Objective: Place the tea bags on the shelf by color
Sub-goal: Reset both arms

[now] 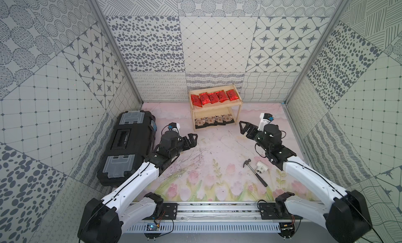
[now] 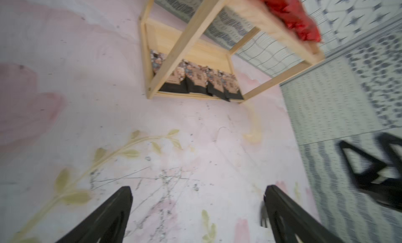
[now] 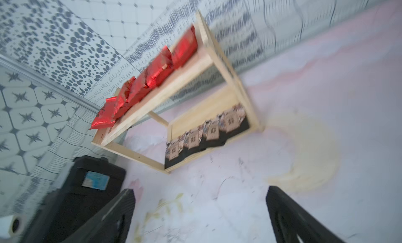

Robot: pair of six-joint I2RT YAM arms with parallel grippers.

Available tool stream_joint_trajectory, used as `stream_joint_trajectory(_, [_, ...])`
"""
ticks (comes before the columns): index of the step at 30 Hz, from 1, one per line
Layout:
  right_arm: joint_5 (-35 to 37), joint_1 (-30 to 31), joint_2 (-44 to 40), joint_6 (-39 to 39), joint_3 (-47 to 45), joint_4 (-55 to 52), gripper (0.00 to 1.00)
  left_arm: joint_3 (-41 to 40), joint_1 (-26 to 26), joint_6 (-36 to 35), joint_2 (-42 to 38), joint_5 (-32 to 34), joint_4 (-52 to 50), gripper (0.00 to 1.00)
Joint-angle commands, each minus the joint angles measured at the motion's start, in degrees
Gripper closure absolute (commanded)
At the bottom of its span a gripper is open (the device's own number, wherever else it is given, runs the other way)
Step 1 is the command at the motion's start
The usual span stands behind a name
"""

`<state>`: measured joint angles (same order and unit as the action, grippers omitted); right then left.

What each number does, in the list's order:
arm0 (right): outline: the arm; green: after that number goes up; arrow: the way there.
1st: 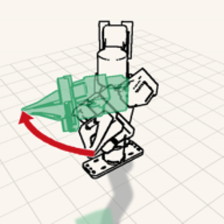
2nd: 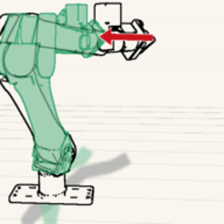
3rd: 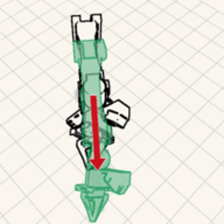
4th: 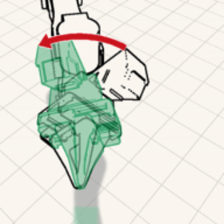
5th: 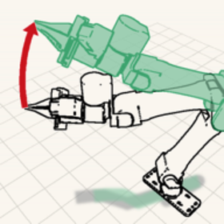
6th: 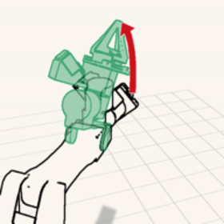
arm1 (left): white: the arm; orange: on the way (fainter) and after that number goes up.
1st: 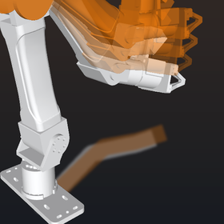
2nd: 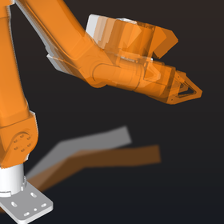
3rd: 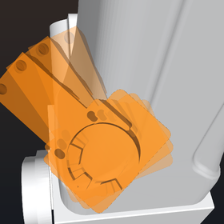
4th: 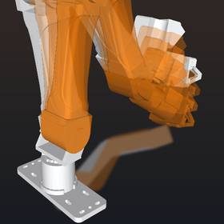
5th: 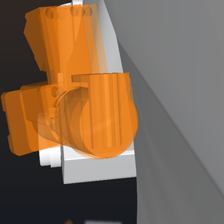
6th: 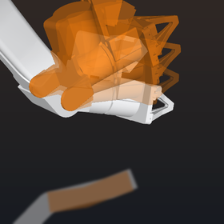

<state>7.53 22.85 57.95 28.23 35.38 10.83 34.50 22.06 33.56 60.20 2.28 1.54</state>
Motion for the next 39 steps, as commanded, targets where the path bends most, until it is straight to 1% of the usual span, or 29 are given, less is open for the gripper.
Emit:
stream_joint_trajectory(1, [12.3, -5.4, -3.2, -26.8, -13.3, 9.0, 0.0, -10.9, -3.2, -32.9, 2.2, 15.8, 22.0, 0.0])
stream_joint_trajectory(2, [7.9, -8.4, -3.6, -26.6, -15.2, 10.6, 0.01, -10.9, -6.2, -33.3, 5.2, 14.1, 22.7, 0.0])
stream_joint_trajectory(3, [5.6, -11.7, -2.8, -26.1, -18.0, 15.4, 0.01, -10.8, -9.0, -33.3, 8.6, 11.6, 23.9, 0.01])
stream_joint_trajectory(4, [4.9, -13.5, 0.0, -26.3, -20.5, 22.1, 0.01, -11.2, -10.5, -35.9, 12.4, 8.6, 25.7, 0.01])
stream_joint_trajectory(5, [5.3, -14.6, 2.9, -26.7, -21.7, 27.1, 0.01, -11.5, -11.8, -38.4, 16.5, 7.8, 29.7, 0.0])
stream_joint_trajectory(6, [5.5, -15.3, 6.8, -27.1, -21.5, 30.0, 0.01, -9.5, -12.7, -38.8, 18.8, 7.2, 30.0, 0.0])
stream_joint_trajectory(7, [5.3, -15.5, 10.2, -27.8, -21.1, 32.6, 0.01, -8.1, -13.6, -39.1, 20.9, 4.3, 29.9, 0.0])
stream_joint_trajectory(8, [5.1, -15.8, 13.5, -27.4, -20.9, 35.9, 0.01, -8.3, -14.4, -38.8, 22.4, 1.8, 33.3, 0.0])
stream_joint_trajectory(9, [4.3, -16.0, 16.4, -26.9, -20.4, 39.4, 0.01, -9.0, -15.2, -36.7, 23.6, 0.3, 36.3, 0.0])
stream_joint_trajectory(10, [3.3, -16.0, 19.0, -28.1, -19.1, 40.0, 0.01, -9.3, -15.7, -36.7, 25.1, -0.9, 39.7, 0.0])
stream_joint_trajectory(11, [3.1, -16.1, 20.7, -28.5, -17.8, 40.4, 0.01, -9.6, -16.5, -35.5, 25.5, 0.6, 40.4, 0.01])
stream_joint_trajectory(12, [2.9, -16.5, 23.3, -28.3, -17.3, 41.6, 0.01, -10.8, -17.7, -33.7, 26.2, -0.2, 42.7, 0.0])
stream_joint_trajectory(13, [2.1, -17.2, 25.8, -27.8, -17.0, 43.3, 0.01, -12.3, -18.1, -33.3, 27.5, -1.1, 46.7, 0.0])
stream_joint_trajectory(15, [1.5, -17.6, 31.7, -27.8, -16.9, 50.0, 0.01, -12.7, -18.4, -34.1, 29.8, -2.5, 50.4, 0.0])
stream_joint_trajectory(16, [1.0, -17.7, 33.0, -27.9, -15.7, 48.7, 0.01, -12.0, -19.0, -33.3, 29.8, -2.3, 48.9, 0.0])
stream_joint_trajectory(17, [-1.0, -18.5, 30.6, -27.6, -13.0, 38.2, 0.02, -10.6, -20.5, -31.6, 29.7, -3.6, 46.0, 0.0])
stream_joint_trajectory(18, [-4.0, -19.9, 31.1, -26.6, -11.7, 37.3, 0.02, -10.4, -21.5, -30.8, 30.1, -4.8, 46.0, 0.0])
stream_joint_trajectory(19, [-6.2, -21.3, 31.8, -25.6, -12.0, 38.8, 0.01, -9.9, -21.7, -30.5, 30.1, -5.0, 45.3, 0.0])
stream_joint_trajectory(20, [-7.1, -21.8, 31.5, -25.4, -11.8, 38.0, 0.01, -9.8, -21.7, -30.1, 30.0, -5.2, 44.4, 0.0])
stream_joint_trajectory(21, [-7.3, -21.8, 31.0, -25.5, -11.5, 36.3, 0.01, -9.9, -21.8, -30.2, 30.2, -5.2, 45.1, 0.0])
stream_joint_trajectory(25, [-8.0, -21.6, 31.0, -26.4, -11.5, 36.8, 0.01, -10.2, -21.8, -30.2, 30.1, -5.3, 45.4, 0.0])
stream_joint_trajectory(29, [-7.1, -20.4, 31.1, -27.5, -11.8, 36.9, 0.01, -10.1, -21.9, -30.2, 30.1, -5.2, 45.2, 0.0])
stream_joint_trajectory(33, [-8.6, -21.2, 31.2, -27.2, -10.7, 35.1, 0.01, -10.1, -21.8, -30.2, 30.0, -5.1, 45.3, 0.0])
stream_joint_trajectory(35, [-7.3, -20.4, 31.3, -27.8, -10.7, 35.2, 0.01, -10.1, -21.7, -30.2, 30.0, -5.1, 45.1, 0.0])
stream_joint_trajectory(39, [-7.6, -20.7, 31.2, -27.4, -11.5, 36.6, 0.01, -10.2, -21.7, -30.2, 30.0, -5.1, 45.3, 0.0])
